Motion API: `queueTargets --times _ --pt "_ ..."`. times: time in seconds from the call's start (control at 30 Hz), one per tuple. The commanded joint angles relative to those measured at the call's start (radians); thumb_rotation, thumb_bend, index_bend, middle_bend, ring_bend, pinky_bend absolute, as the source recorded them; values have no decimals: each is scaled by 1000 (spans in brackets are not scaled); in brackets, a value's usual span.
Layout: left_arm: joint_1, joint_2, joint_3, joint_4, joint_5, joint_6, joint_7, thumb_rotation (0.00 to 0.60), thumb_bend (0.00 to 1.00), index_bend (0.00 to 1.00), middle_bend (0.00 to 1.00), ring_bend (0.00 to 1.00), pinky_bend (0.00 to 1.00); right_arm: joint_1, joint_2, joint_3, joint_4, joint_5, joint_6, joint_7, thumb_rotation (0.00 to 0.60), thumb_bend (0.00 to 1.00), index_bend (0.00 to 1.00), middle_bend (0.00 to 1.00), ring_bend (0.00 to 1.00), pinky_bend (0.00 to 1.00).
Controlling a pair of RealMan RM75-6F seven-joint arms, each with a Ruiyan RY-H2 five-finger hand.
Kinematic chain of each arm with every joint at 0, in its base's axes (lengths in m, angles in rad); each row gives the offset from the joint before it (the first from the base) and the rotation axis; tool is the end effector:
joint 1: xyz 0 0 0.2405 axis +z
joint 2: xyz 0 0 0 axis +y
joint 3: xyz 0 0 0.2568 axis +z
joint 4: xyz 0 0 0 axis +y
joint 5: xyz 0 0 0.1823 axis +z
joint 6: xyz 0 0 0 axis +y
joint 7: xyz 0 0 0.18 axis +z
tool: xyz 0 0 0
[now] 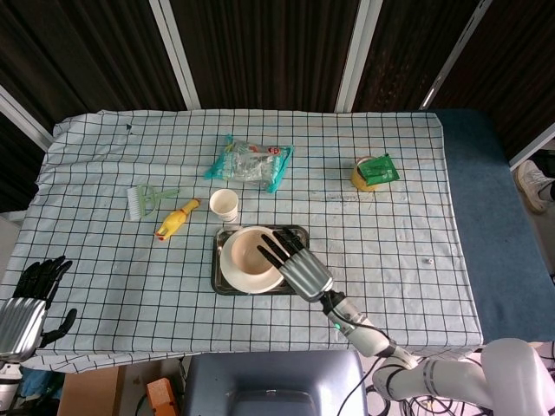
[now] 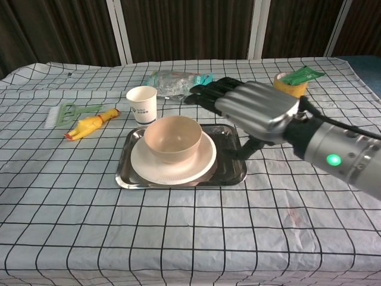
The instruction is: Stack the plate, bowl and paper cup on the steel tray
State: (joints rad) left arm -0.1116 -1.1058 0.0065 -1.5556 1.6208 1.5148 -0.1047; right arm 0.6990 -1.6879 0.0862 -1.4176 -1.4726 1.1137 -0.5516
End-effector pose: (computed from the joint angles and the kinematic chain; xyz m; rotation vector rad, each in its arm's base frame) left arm -0.2892 0.2118 0.1798 -1.5054 -0.8897 -0.9922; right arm -0.0987 -0.3210 -0.0358 2.0412 -0.4273 1.0102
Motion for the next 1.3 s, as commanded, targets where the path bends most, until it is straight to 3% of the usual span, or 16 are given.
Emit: queueTargets --times 0.03,0.17,0.37,0.6,0.67,0.77,1.0,1.3 --pt "-9 -22 -15 30 14 20 -23 600 408 0 30 27 48 -185 239 -121 -193 -52 207 12 600 233 67 0 0 0" --pt "-49 -91 -60 102 44 57 -103 600 421 51 28 14 48 -357 400 -223 -196 -78 387 134 600 234 102 0 0 0" --pt "-176 -148 -129 101 43 -34 -165 600 419 165 28 0 48 -529 456 -251 -61 -33 528 325 600 234 127 0 0 0" --pt "-341 -245 -210 76 -26 -207 -152 600 408 253 51 0 34 -566 474 -242 3 -68 529 408 600 234 135 0 0 0" --pt "-385 -324 -266 125 -97 -231 -104 600 408 280 76 0 14 -569 477 -231 9 -63 514 421 600 234 138 0 0 0" --pt "-452 -419 -312 230 -159 -281 -111 600 407 333 111 0 7 -572 484 -220 12 -56 490 437 600 234 145 0 0 0" --pt "-548 -514 -346 414 -277 -447 -239 600 407 353 139 4 9 -587 493 -195 16 -55 469 454 600 234 154 0 0 0" --pt "-623 -624 -339 563 -262 -452 -314 600 407 372 159 4 9 -600 501 -171 14 -58 442 466 600 234 158 0 0 0"
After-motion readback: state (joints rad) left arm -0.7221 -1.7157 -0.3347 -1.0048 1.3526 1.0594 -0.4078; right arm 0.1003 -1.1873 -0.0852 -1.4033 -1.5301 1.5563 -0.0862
